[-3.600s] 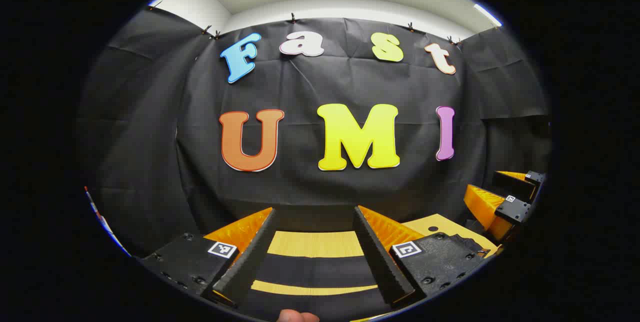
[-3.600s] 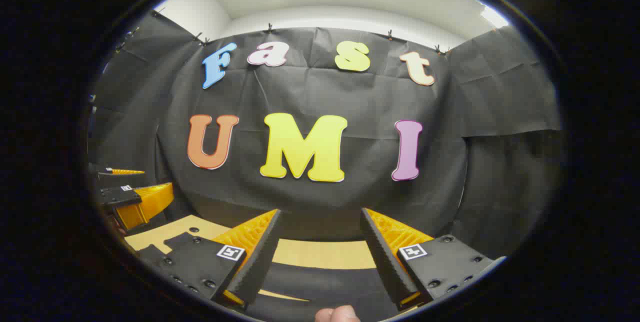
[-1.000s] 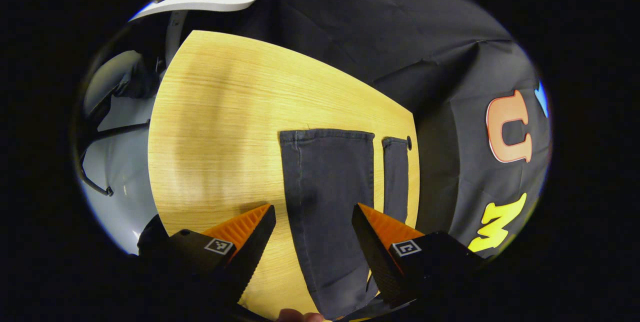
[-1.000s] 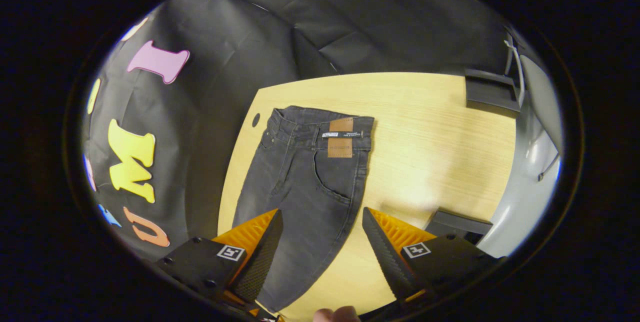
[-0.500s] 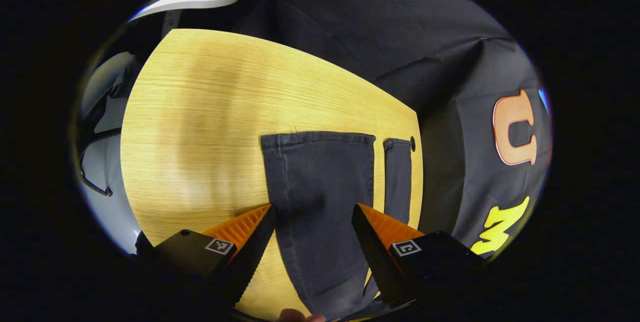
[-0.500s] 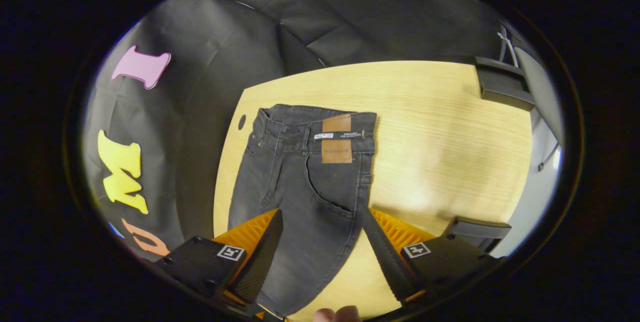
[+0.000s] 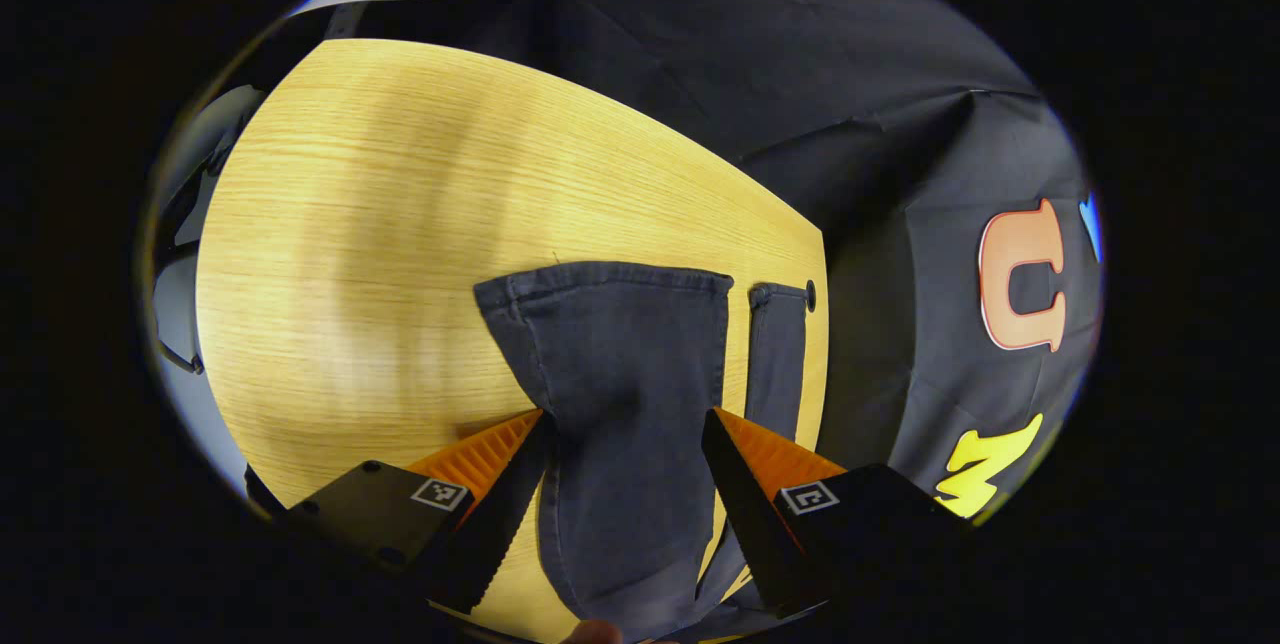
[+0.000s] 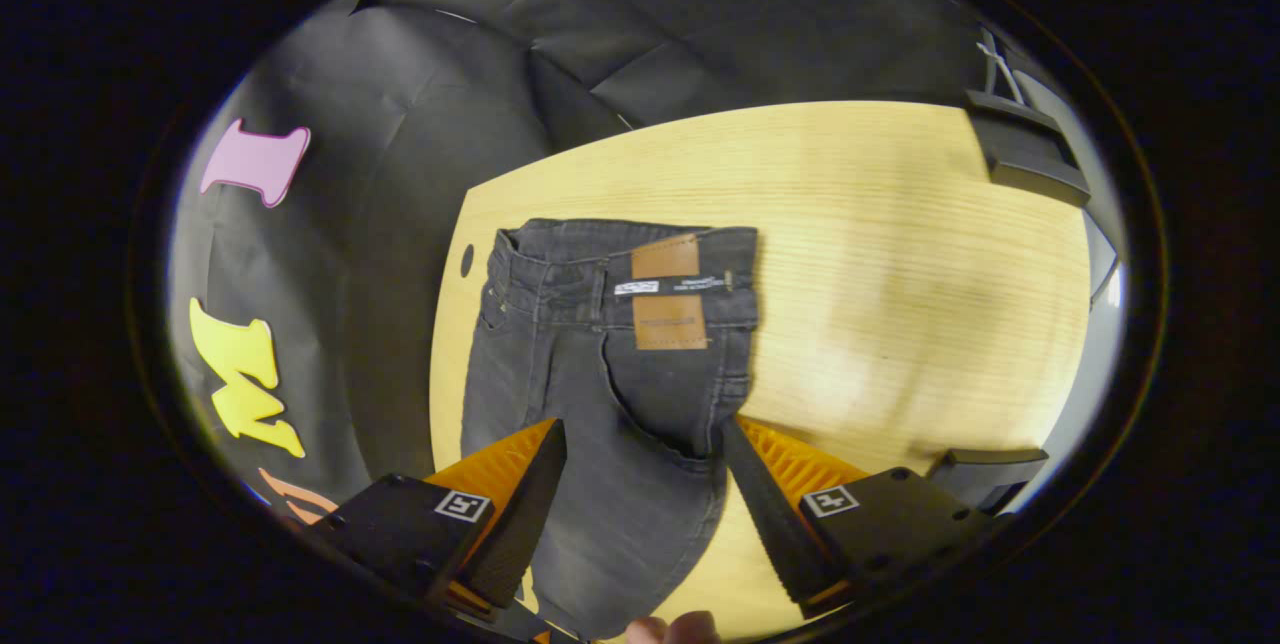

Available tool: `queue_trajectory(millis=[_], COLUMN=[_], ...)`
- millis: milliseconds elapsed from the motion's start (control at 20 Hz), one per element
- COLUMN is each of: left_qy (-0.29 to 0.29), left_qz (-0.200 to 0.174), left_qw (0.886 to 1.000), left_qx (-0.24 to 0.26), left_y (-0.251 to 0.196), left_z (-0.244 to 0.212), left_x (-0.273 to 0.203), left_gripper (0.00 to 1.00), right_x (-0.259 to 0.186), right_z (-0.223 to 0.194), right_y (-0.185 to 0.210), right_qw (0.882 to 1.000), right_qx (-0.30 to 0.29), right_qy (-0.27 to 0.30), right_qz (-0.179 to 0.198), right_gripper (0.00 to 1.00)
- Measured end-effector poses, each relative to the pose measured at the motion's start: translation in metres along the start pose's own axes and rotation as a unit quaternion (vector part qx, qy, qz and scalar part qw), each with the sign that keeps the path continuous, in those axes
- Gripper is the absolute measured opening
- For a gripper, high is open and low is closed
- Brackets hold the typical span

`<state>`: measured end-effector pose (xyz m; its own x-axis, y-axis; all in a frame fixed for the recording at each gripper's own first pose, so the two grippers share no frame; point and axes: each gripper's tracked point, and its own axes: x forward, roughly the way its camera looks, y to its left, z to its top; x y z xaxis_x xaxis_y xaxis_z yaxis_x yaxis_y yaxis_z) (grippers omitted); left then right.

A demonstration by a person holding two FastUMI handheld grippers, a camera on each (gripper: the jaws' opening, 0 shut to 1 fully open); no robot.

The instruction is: Grasp the waist and the cuffs of the jeans and fold them to make the two legs overlap; first hold the waist and fold one-third of the jeans toward the cuffs, then hold the cuffs and fold the remaining one-third in the same direction to finish folding.

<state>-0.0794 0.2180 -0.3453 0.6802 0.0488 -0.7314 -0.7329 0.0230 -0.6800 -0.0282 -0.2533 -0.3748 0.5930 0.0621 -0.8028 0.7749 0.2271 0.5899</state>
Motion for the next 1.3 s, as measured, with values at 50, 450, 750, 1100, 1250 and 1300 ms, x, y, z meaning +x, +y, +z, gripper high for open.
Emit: queue_trajectory(millis=[50, 450, 750, 1100, 1250, 1300], left_qy=[0.004, 0.019, 0.036, 0.055, 0.054, 0.057], left_qz=[0.000, 0.025, 0.012, 0.004, -0.015, -0.024], left_qw=[1.000, 0.999, 0.998, 0.995, 0.994, 0.994], left_qx=[0.001, 0.020, 0.047, 0.082, 0.090, 0.088], left_y=[-0.002, -0.007, -0.017, -0.047, -0.075, -0.089], left_z=[-0.001, -0.011, -0.013, -0.016, -0.008, -0.007], left_x=[0.003, 0.028, 0.017, -0.021, -0.035, -0.035], left_gripper=[1.00, 0.28, 0.05, 0.04, 0.04, 0.04], right_x=[0.002, 0.002, -0.006, -0.044, -0.062, -0.067], right_z=[0.000, 0.006, 0.011, 0.015, 0.019, 0.022], right_y=[0.002, -0.019, -0.022, 0.016, 0.050, 0.066], right_qw=[1.000, 0.997, 0.997, 0.999, 0.997, 0.996], right_qx=[-0.004, -0.003, -0.010, -0.039, -0.063, -0.071], right_qy=[0.001, 0.038, 0.038, 0.034, 0.030, 0.028], right_qz=[-0.001, -0.061, -0.066, -0.002, 0.027, 0.040], right_gripper=[0.98, 0.52, 0.11, 0.01, 0.01, 0.01])
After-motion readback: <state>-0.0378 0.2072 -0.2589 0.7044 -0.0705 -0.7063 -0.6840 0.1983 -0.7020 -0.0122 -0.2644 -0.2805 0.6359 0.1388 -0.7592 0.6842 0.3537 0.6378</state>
